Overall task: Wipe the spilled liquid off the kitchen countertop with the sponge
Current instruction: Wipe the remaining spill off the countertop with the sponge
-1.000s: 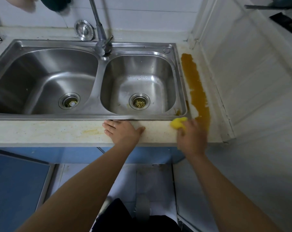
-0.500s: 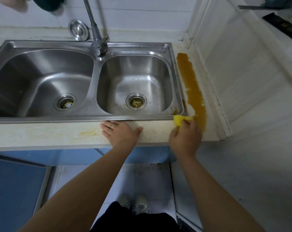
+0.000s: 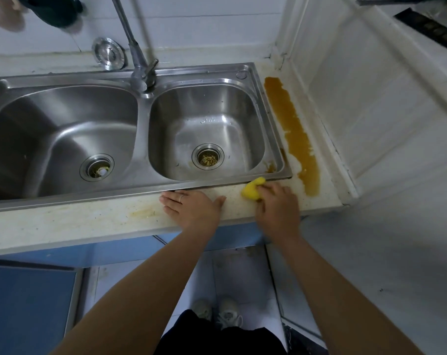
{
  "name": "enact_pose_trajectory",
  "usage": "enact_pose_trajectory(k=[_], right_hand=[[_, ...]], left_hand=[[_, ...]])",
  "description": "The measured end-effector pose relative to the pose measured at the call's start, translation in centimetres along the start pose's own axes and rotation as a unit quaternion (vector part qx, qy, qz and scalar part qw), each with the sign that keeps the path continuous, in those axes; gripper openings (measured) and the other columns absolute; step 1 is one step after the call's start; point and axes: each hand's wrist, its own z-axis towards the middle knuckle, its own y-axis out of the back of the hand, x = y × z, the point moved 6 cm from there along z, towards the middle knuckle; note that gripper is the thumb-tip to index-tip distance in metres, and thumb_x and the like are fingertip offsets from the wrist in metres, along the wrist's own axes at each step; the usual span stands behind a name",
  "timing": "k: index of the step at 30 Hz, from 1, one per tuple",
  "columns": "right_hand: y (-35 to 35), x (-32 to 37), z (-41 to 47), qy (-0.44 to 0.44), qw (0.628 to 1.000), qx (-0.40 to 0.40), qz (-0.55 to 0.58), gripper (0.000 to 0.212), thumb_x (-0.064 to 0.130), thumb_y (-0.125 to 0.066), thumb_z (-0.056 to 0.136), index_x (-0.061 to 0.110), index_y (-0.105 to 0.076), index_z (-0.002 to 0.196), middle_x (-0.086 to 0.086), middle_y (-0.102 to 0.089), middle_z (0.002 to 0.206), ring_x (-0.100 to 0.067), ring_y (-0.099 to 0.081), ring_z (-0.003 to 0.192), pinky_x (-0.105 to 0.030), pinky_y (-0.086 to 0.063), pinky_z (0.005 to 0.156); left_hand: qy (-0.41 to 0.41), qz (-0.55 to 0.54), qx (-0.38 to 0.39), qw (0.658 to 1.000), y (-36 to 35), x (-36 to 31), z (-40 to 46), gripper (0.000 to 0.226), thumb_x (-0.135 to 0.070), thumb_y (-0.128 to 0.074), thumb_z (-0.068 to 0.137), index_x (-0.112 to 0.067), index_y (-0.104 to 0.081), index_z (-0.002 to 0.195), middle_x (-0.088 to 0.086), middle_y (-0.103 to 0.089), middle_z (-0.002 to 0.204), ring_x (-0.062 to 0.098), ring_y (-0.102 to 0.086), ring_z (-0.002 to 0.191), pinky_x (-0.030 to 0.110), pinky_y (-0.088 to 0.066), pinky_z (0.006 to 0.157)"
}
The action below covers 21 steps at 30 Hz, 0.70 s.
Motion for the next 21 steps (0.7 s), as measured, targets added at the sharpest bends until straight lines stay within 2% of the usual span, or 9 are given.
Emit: enact_pose_trajectory(k=[3,4,8,10,15,16,18,20,21], right_hand=[[1.1,-4.5,0.9,-0.201,0.979,-0.019,-0.015,0.022,0.006,-0.051,0.080,0.000,-0.062,0.098,-0.019,-0.057,0.113,-0.038,-0.050,0.100,-0.040,-0.038,0.081],[1.1,-4.0,0.7,-0.220,0.975,-0.029,-0.013,0.019,0.007,-0.052,0.079,0.000,-0.062,0.094,-0.020,-0.057,0.111,-0.038,-0.050,0.098,-0.041,-0.039,0.080],[-1.4,3.6,-1.0,-0.014,0.999,-0.046,0.023,0.031,0.020,-0.041,0.071,0.006,-0.066,0.084,-0.013,-0.064,0.093,-0.031,-0.055,0.071,-0.033,-0.045,0.063],[-1.3,3.4,-0.5,0.031,0.998,-0.043,0.019,0.033,0.020,-0.041,0.073,0.008,-0.068,0.086,-0.010,-0.066,0.090,-0.031,-0.057,0.069,-0.032,-0.045,0.062],[0.5,-2.3,0.4,-0.225,0.973,-0.059,-0.006,0.023,0.008,-0.052,0.078,-0.002,-0.065,0.094,-0.023,-0.060,0.107,-0.042,-0.054,0.093,-0.044,-0.043,0.076],[0.1,-0.9,0.4,-0.207,0.976,-0.065,-0.007,0.022,0.010,-0.052,0.075,-0.001,-0.065,0.090,-0.023,-0.061,0.103,-0.040,-0.055,0.088,-0.042,-0.044,0.072],[-1.3,2.7,-0.2,-0.096,0.993,-0.065,-0.003,0.029,0.018,-0.044,0.071,0.003,-0.065,0.085,-0.017,-0.064,0.095,-0.034,-0.056,0.074,-0.036,-0.046,0.064],[-1.8,3.8,-0.6,0.001,0.998,-0.065,-0.006,0.036,0.021,-0.039,0.073,0.007,-0.068,0.089,-0.011,-0.065,0.092,-0.031,-0.057,0.070,-0.032,-0.045,0.062],[-1.5,3.2,-0.2,0.012,0.998,-0.063,-0.002,0.036,0.020,-0.038,0.074,0.007,-0.069,0.088,-0.010,-0.066,0.090,-0.030,-0.057,0.069,-0.031,-0.044,0.061]], left_hand=[[-0.014,0.001,0.005,1.000,0.0,0.1,-0.1,0.116,-0.064,-0.052,0.083,0.016,0.009,0.142,0.034,0.010,0.151,0.045,0.010,0.142,0.048,0.001,0.116],[-0.015,0.003,0.006,1.000,0.1,0.1,-0.1,0.116,-0.064,-0.051,0.083,0.016,0.010,0.142,0.034,0.010,0.151,0.045,0.010,0.142,0.048,0.002,0.116],[-0.012,0.007,0.011,1.000,0.0,-0.1,0.0,0.115,-0.063,-0.052,0.083,0.015,0.009,0.142,0.035,0.011,0.150,0.046,0.011,0.141,0.048,0.003,0.115],[-0.007,0.001,0.017,1.000,0.0,-0.1,0.2,0.116,-0.062,-0.054,0.082,0.015,0.009,0.142,0.035,0.012,0.150,0.045,0.011,0.141,0.048,0.004,0.115],[-0.004,-0.014,0.036,0.999,0.1,-0.1,0.1,0.117,-0.059,-0.057,0.083,0.015,0.012,0.141,0.034,0.015,0.150,0.044,0.014,0.141,0.048,0.005,0.115],[-0.004,-0.016,0.038,0.999,0.2,-0.2,0.2,0.116,-0.058,-0.058,0.083,0.015,0.012,0.141,0.034,0.016,0.150,0.045,0.014,0.141,0.048,0.005,0.115],[0.008,-0.019,0.046,0.999,0.4,-0.3,-0.1,0.115,-0.055,-0.059,0.084,0.016,0.012,0.141,0.034,0.016,0.150,0.044,0.015,0.141,0.048,0.005,0.115],[0.011,-0.021,0.045,0.999,0.7,-1.0,-0.5,0.110,-0.049,-0.060,0.086,0.014,0.011,0.142,0.034,0.017,0.150,0.045,0.015,0.141,0.048,0.005,0.116],[-0.001,-0.017,0.036,0.999,0.9,-1.6,-0.7,0.108,-0.046,-0.060,0.086,0.014,0.010,0.142,0.034,0.018,0.149,0.045,0.015,0.141,0.048,0.005,0.116]])
